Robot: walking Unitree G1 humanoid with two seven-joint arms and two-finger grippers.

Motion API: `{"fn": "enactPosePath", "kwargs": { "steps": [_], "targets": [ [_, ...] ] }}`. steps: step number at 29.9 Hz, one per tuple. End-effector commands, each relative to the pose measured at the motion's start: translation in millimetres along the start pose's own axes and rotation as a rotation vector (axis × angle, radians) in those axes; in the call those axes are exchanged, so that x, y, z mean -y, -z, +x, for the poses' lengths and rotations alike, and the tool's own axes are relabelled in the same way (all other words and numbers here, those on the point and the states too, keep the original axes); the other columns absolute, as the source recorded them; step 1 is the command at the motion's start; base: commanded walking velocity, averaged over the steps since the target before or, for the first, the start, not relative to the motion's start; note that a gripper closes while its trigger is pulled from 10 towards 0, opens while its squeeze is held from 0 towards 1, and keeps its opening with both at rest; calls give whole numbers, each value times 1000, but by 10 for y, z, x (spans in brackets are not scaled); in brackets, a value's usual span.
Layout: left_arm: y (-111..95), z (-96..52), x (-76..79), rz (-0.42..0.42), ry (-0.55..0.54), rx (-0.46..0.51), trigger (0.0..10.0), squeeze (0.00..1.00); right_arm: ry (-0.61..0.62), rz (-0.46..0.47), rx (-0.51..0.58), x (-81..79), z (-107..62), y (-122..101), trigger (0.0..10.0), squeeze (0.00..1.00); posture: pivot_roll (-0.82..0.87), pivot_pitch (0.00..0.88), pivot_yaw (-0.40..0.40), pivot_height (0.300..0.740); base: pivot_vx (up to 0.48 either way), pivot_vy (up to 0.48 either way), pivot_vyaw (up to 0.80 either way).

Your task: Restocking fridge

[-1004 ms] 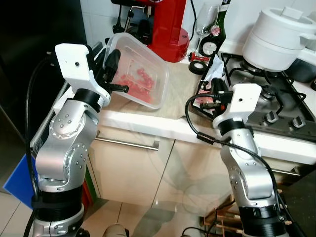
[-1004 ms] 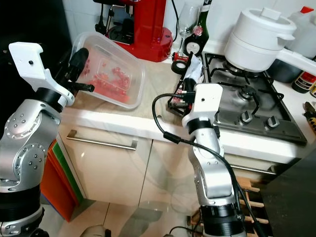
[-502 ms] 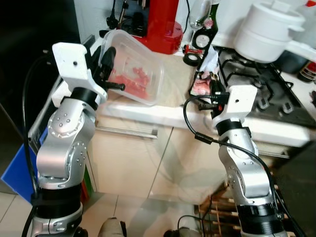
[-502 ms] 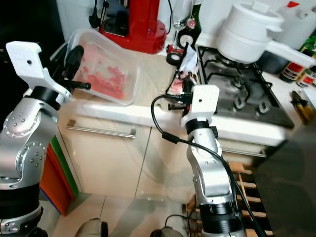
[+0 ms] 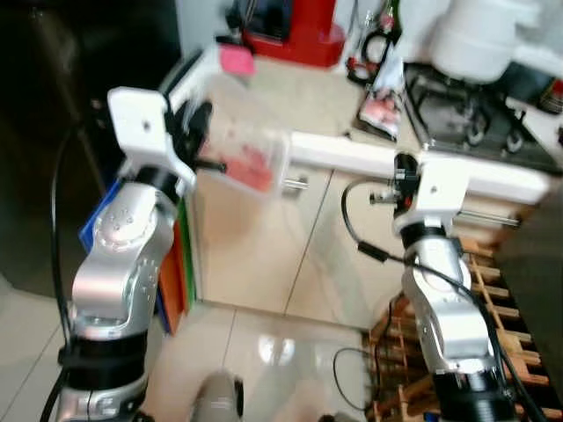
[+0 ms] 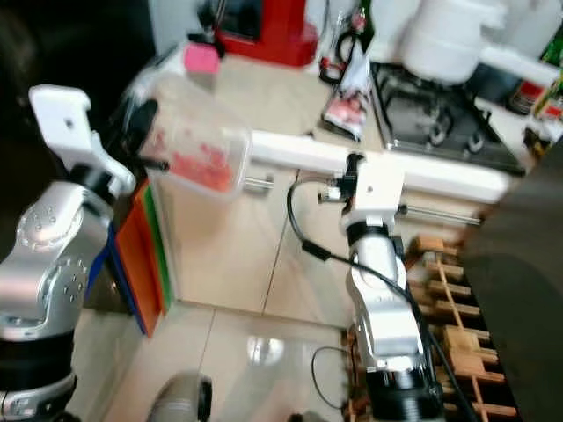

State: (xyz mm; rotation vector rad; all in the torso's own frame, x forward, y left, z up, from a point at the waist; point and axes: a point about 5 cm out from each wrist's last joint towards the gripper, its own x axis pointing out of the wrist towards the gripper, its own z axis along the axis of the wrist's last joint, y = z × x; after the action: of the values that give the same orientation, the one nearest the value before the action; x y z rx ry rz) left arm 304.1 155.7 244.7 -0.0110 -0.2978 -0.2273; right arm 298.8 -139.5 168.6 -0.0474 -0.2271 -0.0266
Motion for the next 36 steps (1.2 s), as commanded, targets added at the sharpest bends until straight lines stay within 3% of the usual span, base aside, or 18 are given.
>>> {"fn": "enactPosePath", "kwargs": {
  "steps": [1, 12, 16, 20, 24, 31, 36],
  "targets": [
    [-56, 35, 57, 4, 32, 26, 10000, 0, 17, -3, -7, 53, 12, 11, 10000, 0, 99, 0, -95, 711, 0, 0, -531],
    [147, -86, 78, -8, 8, -47, 10000, 0, 2, -29, -10, -13, 11, 80, 10000, 0, 125, 0, -83, 711, 0, 0, -237],
    [412, -201, -11, -21, -89, -133, 10000, 0, 4, 33, -34, -44, 13, 151, 10000, 0, 148, 0, -79, 711, 0, 0, 0],
    [681, -310, -54, -70, -140, -220, 10000, 0, 130, 122, -130, 147, 5, 360, 10000, 0, 137, 0, -63, 711, 0, 0, 0],
    [761, -270, -31, -65, -105, -243, 10000, 0, 155, 60, -117, 244, -44, 396, 10000, 0, 109, 0, -29, 711, 0, 0, 0],
    [785, -79, 79, -27, 55, -247, 10000, 0, 157, -8, -78, 234, -147, 396, 10000, 0, 53, 0, 41, 711, 0, 0, 0],
    [835, -65, 136, -38, 54, -251, 10000, 0, 160, -14, -74, 268, -125, 399, 10000, 0, 34, 0, 38, 711, 0, 0, 0]
  ]
}}
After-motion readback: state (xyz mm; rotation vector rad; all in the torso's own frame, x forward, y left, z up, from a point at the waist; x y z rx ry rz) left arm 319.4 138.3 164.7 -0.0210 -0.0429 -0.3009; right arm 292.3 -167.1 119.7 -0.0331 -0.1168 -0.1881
